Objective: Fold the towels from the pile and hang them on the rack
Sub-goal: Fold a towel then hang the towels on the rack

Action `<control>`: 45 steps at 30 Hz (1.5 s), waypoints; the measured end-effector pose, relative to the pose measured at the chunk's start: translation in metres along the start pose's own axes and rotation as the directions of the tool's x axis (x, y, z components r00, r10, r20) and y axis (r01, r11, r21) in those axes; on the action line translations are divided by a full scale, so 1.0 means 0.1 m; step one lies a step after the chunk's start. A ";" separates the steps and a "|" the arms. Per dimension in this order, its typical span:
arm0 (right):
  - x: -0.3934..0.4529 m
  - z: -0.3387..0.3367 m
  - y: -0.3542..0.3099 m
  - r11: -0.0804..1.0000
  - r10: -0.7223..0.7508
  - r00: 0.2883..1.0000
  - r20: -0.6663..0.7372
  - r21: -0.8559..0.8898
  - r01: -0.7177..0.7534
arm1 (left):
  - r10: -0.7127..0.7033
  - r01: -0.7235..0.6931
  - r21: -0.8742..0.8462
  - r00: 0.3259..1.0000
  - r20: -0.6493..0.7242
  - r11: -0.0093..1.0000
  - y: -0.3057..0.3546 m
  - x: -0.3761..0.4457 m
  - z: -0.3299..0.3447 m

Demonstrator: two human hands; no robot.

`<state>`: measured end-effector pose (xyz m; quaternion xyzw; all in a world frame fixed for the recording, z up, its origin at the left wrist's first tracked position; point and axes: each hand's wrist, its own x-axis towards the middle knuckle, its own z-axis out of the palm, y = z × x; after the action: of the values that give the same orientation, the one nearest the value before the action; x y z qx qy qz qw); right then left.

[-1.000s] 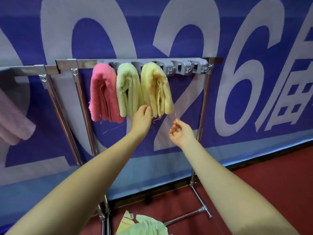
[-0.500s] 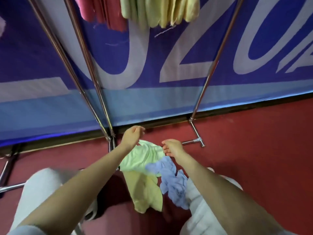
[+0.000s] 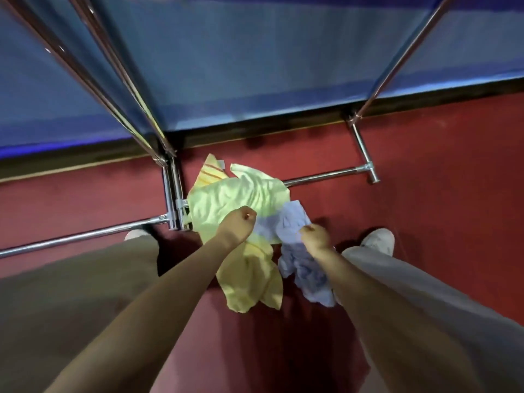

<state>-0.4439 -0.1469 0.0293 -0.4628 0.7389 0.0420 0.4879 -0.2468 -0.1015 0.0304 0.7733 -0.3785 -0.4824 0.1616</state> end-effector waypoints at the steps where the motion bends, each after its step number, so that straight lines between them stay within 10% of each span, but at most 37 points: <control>1: 0.16 0.00 0.02 0.999 -0.015 1.000 -0.023 -0.035 0.014 | 0.013 -0.013 0.001 1.000 0.001 1.000 -0.01 0.15 0.08; 10: 1.30 0.38 0.31 0.997 -0.078 0.950 -0.301 -0.026 0.074 | -0.027 0.028 0.070 1.000 -0.006 0.997 -0.33 0.98 0.87; 15: 1.45 0.61 0.35 0.997 0.041 0.997 -0.070 0.068 -0.037 | -0.037 0.036 0.060 0.999 0.024 0.998 -0.49 1.09 1.04; 19: 1.26 0.72 0.27 0.992 -0.068 0.973 -0.218 0.093 0.091 | -0.081 0.081 0.015 0.997 0.007 0.997 -0.49 0.97 0.98; 31: -0.57 0.12 -0.72 0.837 -0.385 0.922 -0.028 0.411 0.362 | -0.094 0.092 0.025 0.994 0.054 0.995 -0.10 -0.27 -0.34; 40: -2.43 -0.26 -0.68 0.690 -0.658 0.743 -0.122 0.299 0.659 | 0.216 -0.298 -0.453 0.950 -0.225 0.840 0.57 -1.99 -1.05; 45: -2.89 -0.05 -0.29 0.635 -0.689 0.711 -0.140 0.358 0.685 | 0.143 -0.200 -0.634 0.980 -0.141 0.747 0.31 -2.64 -0.90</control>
<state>-0.3992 0.0197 0.2628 -0.6033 0.4982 -0.2899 0.5511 -0.2471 0.0628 0.2574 0.6520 -0.2519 -0.5331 0.4767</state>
